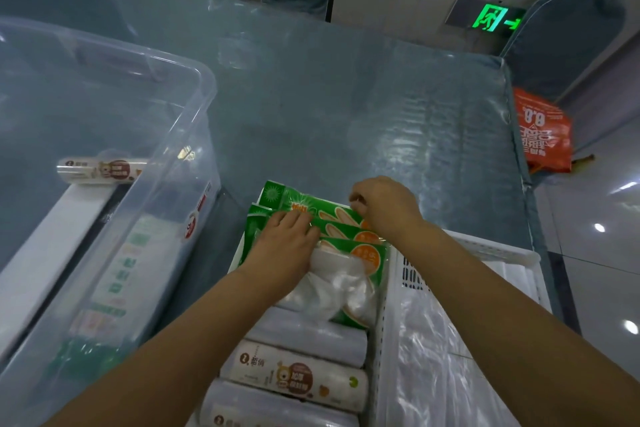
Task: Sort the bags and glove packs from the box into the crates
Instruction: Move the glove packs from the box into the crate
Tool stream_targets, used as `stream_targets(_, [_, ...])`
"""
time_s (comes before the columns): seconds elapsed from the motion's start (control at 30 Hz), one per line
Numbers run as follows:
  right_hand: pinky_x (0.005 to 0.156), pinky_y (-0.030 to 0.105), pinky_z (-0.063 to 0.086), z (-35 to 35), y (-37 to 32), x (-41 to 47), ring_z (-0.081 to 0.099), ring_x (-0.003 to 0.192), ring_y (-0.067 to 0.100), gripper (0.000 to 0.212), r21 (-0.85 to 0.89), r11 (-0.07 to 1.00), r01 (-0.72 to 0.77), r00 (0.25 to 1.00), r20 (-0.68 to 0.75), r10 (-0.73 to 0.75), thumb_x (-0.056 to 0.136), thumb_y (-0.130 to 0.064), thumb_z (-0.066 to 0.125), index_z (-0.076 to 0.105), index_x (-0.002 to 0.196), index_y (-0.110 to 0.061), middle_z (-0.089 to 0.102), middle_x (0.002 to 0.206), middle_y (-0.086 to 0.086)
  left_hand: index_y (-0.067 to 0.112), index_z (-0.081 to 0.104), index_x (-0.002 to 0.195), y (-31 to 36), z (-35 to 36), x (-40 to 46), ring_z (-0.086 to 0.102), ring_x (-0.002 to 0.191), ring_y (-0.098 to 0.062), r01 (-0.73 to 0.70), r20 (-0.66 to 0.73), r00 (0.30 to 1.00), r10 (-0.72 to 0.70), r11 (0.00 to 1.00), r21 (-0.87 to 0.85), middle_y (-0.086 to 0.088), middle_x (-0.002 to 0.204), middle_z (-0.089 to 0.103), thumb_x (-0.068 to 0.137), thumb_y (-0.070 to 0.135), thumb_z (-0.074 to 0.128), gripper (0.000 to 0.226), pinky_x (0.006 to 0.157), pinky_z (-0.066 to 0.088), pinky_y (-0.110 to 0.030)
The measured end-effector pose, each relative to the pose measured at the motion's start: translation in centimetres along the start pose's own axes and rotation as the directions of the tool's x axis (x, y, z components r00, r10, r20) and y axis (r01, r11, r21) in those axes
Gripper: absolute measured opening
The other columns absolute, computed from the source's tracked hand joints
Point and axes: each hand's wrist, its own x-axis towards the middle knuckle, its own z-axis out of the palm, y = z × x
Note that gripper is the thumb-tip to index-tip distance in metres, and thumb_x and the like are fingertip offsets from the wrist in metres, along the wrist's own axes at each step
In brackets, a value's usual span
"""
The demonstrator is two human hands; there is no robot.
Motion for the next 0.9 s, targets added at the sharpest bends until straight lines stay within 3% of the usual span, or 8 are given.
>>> stream_targets(0.07, [0.063, 0.028, 0.037, 0.6, 0.4, -0.1, 0.057, 0.085, 0.02, 0.014, 0.005, 1.0, -0.018, 1.0, -0.011, 0.018, 0.087, -0.029, 0.058, 0.068, 0.093, -0.021, 0.066, 0.092, 0.002, 0.015, 0.045, 0.126, -0.3, 0.4, 0.4, 0.035, 0.129, -0.025, 0.014, 0.034, 0.999, -0.013, 1.0, -0.02, -0.007, 0.139, 0.041, 0.08, 0.021, 0.051, 0.047, 0.109, 0.021, -0.039])
stream_targets(0.17, [0.066, 0.028, 0.038, 1.5, 0.2, -0.3, 0.057, 0.081, 0.02, 0.013, 0.068, 0.997, -0.033, 0.999, 0.011, 0.032, 0.083, -0.03, 0.064, 0.068, 0.089, -0.02, 0.066, 0.09, 0.002, 0.016, 0.042, 0.129, -0.6, 0.9, 0.7, 0.036, 0.129, -0.023, 0.026, 0.045, 0.999, -0.022, 0.996, -0.082, -0.004, 0.14, 0.042, 0.078, 0.023, 0.054, 0.052, 0.111, 0.018, -0.039])
stream_targets(0.33, [0.081, 0.034, 0.036, 1.8, -0.1, 0.0, 0.057, 0.082, 0.02, 0.01, 0.028, 1.0, 0.002, 0.998, -0.069, 0.0, 0.085, -0.028, 0.062, 0.066, 0.081, -0.02, 0.068, 0.085, 0.0, 0.017, 0.047, 0.121, -0.6, 1.4, 0.8, 0.041, 0.124, -0.023, 0.021, 0.025, 1.0, -0.019, 0.997, -0.075, -0.004, 0.135, 0.047, 0.075, 0.025, 0.059, 0.048, 0.109, 0.021, -0.039])
stream_targets(0.53, [0.079, 0.032, 0.033, 2.0, 0.1, -0.4, 0.054, 0.082, 0.017, 0.007, 0.087, 0.996, -0.036, 0.99, -0.129, 0.047, 0.084, -0.027, 0.064, 0.064, 0.082, -0.02, 0.066, 0.086, -0.002, 0.015, 0.044, 0.125, -0.3, 1.3, 1.0, 0.037, 0.128, -0.023, 0.012, 0.014, 1.0, -0.012, 0.999, -0.045, -0.005, 0.136, 0.046, 0.078, 0.022, 0.054, 0.048, 0.112, 0.017, -0.043])
stream_targets(0.63, [0.077, 0.029, 0.03, 1.9, 0.2, -0.9, 0.051, 0.089, 0.018, 0.011, 0.185, 0.983, -0.023, 0.977, -0.203, 0.061, 0.082, -0.024, 0.067, 0.064, 0.09, -0.018, 0.063, 0.092, -0.002, 0.017, 0.033, 0.137, -0.5, 0.9, 0.6, 0.027, 0.135, -0.021, 0.048, 0.025, 0.999, -0.046, 0.997, -0.053, -0.002, 0.144, 0.037, 0.079, 0.03, 0.058, 0.065, 0.114, 0.009, -0.041])
stream_targets(0.73, [0.072, 0.027, 0.028, 1.6, 0.1, -2.1, 0.05, 0.082, 0.017, 0.007, 0.259, 0.965, 0.038, 0.963, -0.268, 0.033, 0.08, -0.022, 0.068, 0.064, 0.083, -0.017, 0.062, 0.084, -0.002, 0.017, 0.027, 0.143, -0.7, 0.2, -1.1, 0.022, 0.14, -0.02, 0.093, -0.014, 0.995, -0.094, 0.994, -0.058, -0.003, 0.15, 0.032, 0.072, 0.044, 0.068, 0.086, 0.116, 0.006, -0.041])
stream_targets(0.83, [0.069, 0.028, 0.022, 2.1, -0.3, -4.1, 0.05, 0.078, 0.017, 0.011, 0.232, 0.969, 0.091, 0.974, -0.225, -0.037, 0.08, -0.029, 0.068, 0.066, 0.079, -0.018, 0.063, 0.08, -0.002, 0.016, 0.05, 0.132, -0.1, 0.3, -3.0, 0.041, 0.132, -0.026, -0.007, -0.118, 0.993, 0.01, 1.0, 0.029, -0.008, 0.14, 0.049, 0.053, 0.047, 0.082, 0.091, 0.113, 0.024, -0.048])
stream_targets(0.9, [0.071, 0.029, 0.026, 2.7, -0.7, -5.4, 0.051, 0.081, 0.019, 0.023, 0.185, 0.974, 0.13, 0.971, -0.223, -0.087, 0.078, -0.039, 0.069, 0.068, 0.084, -0.017, 0.064, 0.083, 0.0, 0.018, 0.05, 0.132, 0.4, 0.7, -3.8, 0.04, 0.132, -0.029, -0.124, -0.126, 0.983, 0.133, 0.989, 0.076, -0.009, 0.141, 0.047, 0.049, 0.05, 0.083, 0.095, 0.108, 0.023, -0.05])
